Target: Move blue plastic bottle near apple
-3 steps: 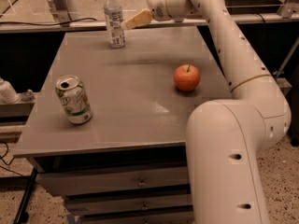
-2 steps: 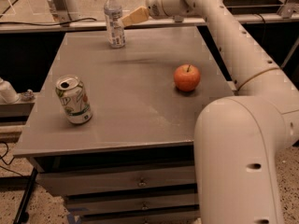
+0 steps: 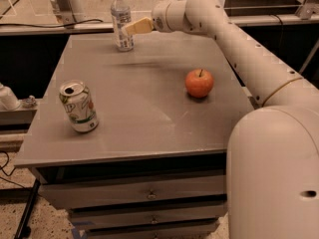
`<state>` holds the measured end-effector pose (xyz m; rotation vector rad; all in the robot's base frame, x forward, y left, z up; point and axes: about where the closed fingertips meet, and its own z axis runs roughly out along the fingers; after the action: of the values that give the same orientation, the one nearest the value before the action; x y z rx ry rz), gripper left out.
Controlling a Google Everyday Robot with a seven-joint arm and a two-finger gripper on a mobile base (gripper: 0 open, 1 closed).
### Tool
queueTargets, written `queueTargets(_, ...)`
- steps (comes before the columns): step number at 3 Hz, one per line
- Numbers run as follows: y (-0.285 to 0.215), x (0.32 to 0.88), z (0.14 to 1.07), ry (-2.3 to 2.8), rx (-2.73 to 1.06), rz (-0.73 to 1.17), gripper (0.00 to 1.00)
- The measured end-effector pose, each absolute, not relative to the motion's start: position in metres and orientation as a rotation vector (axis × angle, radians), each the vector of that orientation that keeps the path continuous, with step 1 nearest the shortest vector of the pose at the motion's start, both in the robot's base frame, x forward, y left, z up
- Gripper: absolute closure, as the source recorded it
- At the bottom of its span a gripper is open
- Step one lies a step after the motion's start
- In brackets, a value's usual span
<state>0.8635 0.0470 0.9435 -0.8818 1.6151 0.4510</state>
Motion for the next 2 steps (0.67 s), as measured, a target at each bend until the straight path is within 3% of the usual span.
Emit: queueTargets(2,0.0552,0.8748,0.9362,1.488,-0.934,0.538,0.00)
